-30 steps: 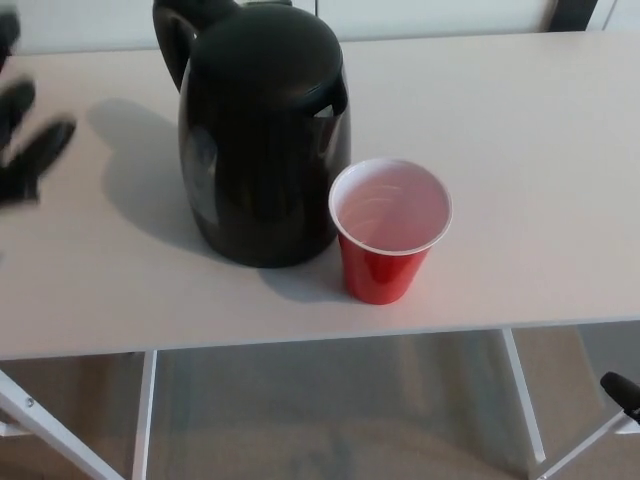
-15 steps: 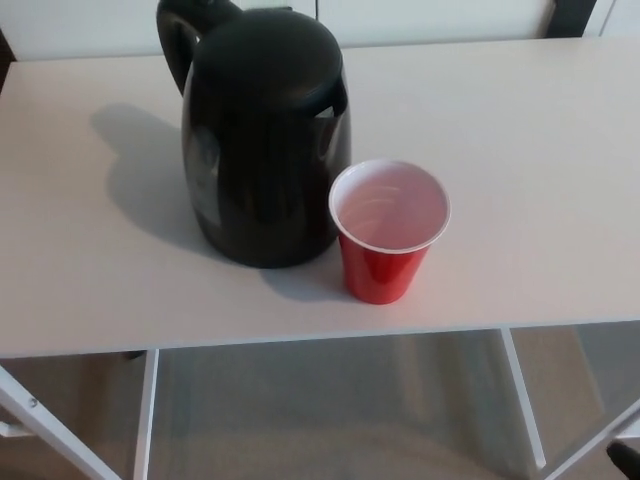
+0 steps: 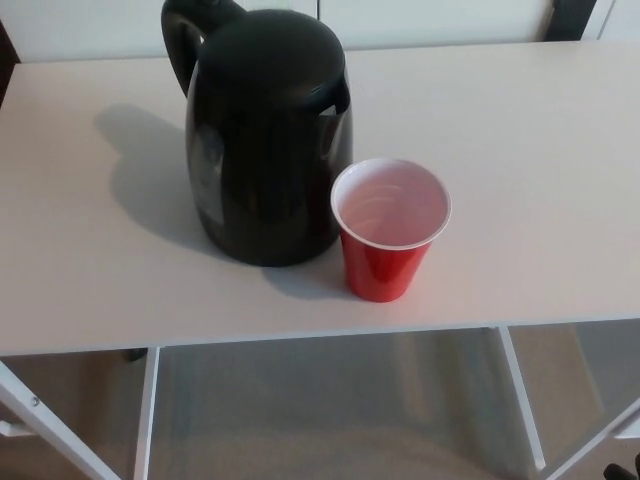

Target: The robot walk towards a table in front and uses its left hand to pick up the pot from the base and pour water to the cup on the right hand side

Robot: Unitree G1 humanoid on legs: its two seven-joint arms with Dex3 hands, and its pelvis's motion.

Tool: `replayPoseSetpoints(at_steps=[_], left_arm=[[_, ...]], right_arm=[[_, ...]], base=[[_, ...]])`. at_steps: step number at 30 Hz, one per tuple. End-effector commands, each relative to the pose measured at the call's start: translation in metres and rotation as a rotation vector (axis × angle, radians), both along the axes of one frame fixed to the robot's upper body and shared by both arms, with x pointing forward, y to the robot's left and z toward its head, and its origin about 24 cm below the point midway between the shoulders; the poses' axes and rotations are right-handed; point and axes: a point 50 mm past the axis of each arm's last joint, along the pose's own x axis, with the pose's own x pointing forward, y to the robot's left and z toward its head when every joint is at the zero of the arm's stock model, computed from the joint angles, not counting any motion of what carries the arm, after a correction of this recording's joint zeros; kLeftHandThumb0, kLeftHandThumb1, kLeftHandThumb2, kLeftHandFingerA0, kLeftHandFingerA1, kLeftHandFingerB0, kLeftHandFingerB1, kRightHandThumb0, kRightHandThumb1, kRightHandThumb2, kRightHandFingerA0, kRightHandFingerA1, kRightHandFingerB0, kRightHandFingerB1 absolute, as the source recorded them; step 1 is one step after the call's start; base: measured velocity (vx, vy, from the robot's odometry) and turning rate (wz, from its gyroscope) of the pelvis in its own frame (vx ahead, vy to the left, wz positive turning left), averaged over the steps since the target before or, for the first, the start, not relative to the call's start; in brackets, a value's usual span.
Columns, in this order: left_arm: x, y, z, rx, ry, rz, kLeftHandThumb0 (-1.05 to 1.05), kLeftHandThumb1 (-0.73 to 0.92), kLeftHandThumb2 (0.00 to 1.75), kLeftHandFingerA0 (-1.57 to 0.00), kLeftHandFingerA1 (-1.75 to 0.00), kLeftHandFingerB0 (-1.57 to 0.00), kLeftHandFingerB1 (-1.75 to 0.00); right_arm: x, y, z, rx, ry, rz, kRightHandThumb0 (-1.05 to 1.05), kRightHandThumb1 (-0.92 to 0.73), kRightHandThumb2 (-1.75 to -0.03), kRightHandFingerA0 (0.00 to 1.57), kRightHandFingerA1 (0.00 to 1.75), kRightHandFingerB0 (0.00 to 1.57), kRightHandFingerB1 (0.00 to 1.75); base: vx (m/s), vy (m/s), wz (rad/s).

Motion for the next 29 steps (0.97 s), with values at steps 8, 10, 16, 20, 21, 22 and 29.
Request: replayPoseSetpoints(at_steps=[8,10,16,20,21,22,29], left_arm=[[0.104,-0.021,-0.014,0.110,0.152,-0.780,-0.71,0.55,0.90,-0.03,-0.38,-0.03,-0.31],[0.107,-0.022,-0.016,0.112,0.161,-0.787,-0.70,0.57,0.92,-0.02,-0.37,-0.02,-0.30],[0.111,-0.024,-0.021,0.075,0.143,-0.735,-0.68,0.71,0.64,-0.07,-0.25,-0.07,-0.22],[0.112,-0.023,-0.021,0.051,0.090,-0.657,-0.70,0.55,0.90,-0.01,-0.36,-0.04,-0.33],[0.113,-0.022,-0.019,0.059,0.076,-0.653,-0.71,0.57,0.92,-0.02,-0.37,-0.04,-0.33],[0.114,-0.022,-0.019,0.071,0.074,-0.667,-0.71,0.57,0.92,-0.02,-0.37,-0.04,-0.33],[0.124,-0.024,-0.014,0.059,0.038,-0.709,-0.76,0.57,0.90,-0.05,-0.31,-0.05,-0.26]], right_arm=[[0.013,-0.005,-0.006,-0.014,-0.006,0.054,-0.45,-0.65,-0.59,0.04,0.46,0.02,0.36],[0.010,-0.004,-0.008,-0.021,-0.003,0.060,-0.46,-0.69,-0.60,0.01,0.40,0.00,0.29],[0.012,-0.006,-0.005,-0.044,-0.002,0.072,-0.45,-0.71,-0.61,0.00,0.32,0.00,0.24],[0.014,-0.007,-0.003,-0.052,-0.016,0.086,-0.45,-0.71,-0.61,0.02,0.40,0.00,0.27],[0.015,-0.007,-0.002,-0.053,-0.017,0.080,-0.44,-0.69,-0.65,0.02,0.38,0.02,0.22],[0.015,-0.007,-0.002,-0.051,-0.018,0.078,-0.44,-0.69,-0.65,0.02,0.38,0.02,0.22],[0.016,-0.008,0.000,-0.058,-0.030,0.087,-0.44,-0.71,-0.66,0.02,0.40,0.02,0.21]], base=[[0.00,0.000,0.00],[0.00,0.000,0.00],[0.00,0.000,0.00],[0.00,0.000,0.00],[0.00,0.000,0.00],[0.00,0.000,0.00],[0.00,0.000,0.00]])
